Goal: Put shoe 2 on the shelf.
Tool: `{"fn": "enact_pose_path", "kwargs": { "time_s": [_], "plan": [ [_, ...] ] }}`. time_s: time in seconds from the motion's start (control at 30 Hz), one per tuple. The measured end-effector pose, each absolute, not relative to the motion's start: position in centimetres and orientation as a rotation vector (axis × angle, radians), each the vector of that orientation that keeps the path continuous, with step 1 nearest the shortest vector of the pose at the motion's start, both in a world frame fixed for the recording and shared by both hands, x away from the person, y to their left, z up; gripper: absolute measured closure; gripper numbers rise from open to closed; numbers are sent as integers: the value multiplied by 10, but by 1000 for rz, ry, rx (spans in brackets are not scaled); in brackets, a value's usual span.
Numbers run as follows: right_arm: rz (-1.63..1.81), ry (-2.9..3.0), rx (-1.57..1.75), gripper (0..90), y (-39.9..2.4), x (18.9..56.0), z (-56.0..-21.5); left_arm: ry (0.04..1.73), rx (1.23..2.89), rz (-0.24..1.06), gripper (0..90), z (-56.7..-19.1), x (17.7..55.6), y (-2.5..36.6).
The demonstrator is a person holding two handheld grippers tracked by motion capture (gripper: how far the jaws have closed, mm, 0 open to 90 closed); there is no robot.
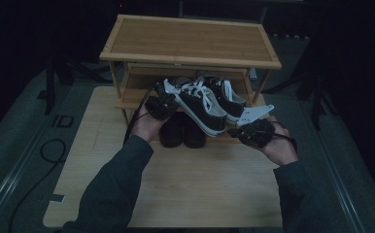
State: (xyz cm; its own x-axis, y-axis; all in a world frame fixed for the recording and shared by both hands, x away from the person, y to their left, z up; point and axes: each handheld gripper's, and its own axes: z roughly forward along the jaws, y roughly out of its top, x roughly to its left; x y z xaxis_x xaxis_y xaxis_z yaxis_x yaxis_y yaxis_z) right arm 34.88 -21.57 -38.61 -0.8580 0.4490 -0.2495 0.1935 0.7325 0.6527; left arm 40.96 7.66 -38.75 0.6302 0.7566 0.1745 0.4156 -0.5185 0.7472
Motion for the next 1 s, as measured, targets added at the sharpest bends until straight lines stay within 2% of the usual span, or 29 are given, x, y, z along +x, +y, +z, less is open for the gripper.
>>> {"fn": "enact_pose_path", "kwargs": {
  "time_s": [0.23, 1.0],
  "plan": [
    [929, 2546, 464, 897, -211, 346, -385, 951, 2200, 684, 900, -385, 419, 75],
    [1026, 2559, 343, 897, -179, 339, -383, 985, 2154, 654, 900, -390, 444, 86]
  ]
}}
